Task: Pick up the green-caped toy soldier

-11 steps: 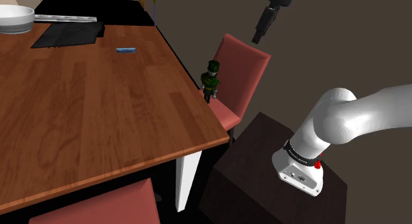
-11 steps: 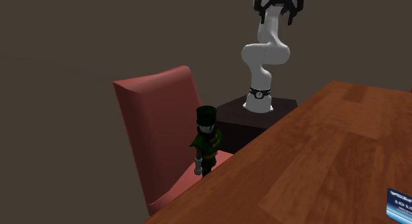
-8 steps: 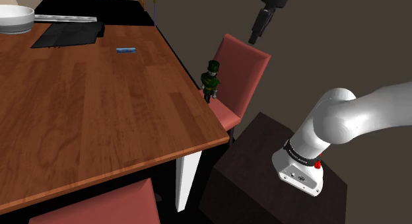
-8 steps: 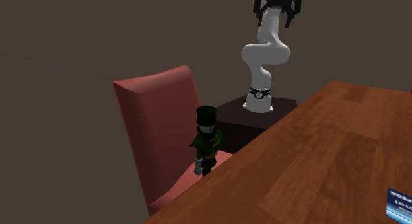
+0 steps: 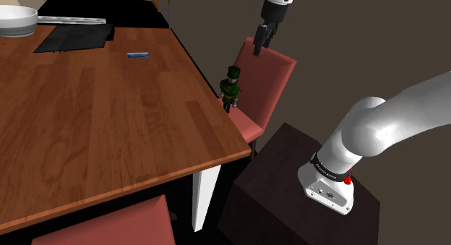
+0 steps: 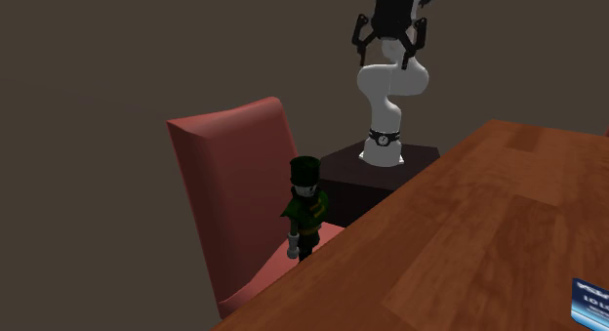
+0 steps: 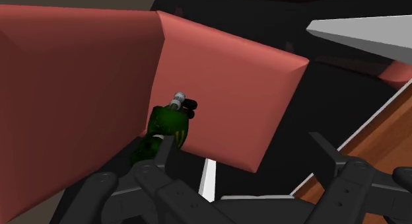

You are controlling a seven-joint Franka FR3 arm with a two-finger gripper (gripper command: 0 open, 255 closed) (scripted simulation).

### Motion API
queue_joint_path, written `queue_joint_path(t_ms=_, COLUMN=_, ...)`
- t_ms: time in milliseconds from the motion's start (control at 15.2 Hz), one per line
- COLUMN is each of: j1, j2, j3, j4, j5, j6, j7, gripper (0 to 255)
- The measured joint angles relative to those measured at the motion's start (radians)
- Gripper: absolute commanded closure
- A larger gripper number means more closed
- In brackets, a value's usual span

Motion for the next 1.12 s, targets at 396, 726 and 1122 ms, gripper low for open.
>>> queue_joint_path(t_ms=396, j1=-0.036, j2=0.205, j3=-0.026, j4=0.061, j5=-0.041, j6=0.097, j7=0.002, gripper=0)
queue_joint_path(t_ms=726, j1=-0.064, j2=0.394, j3=-0.048, j4=0.163, j5=-0.071, j6=0.147, j7=0.003, gripper=0)
queue_joint_path(t_ms=1122, j1=-0.09, j2=0.618, j3=-0.073, j4=0.296, j5=-0.099, j6=0.192, j7=0.015, gripper=0)
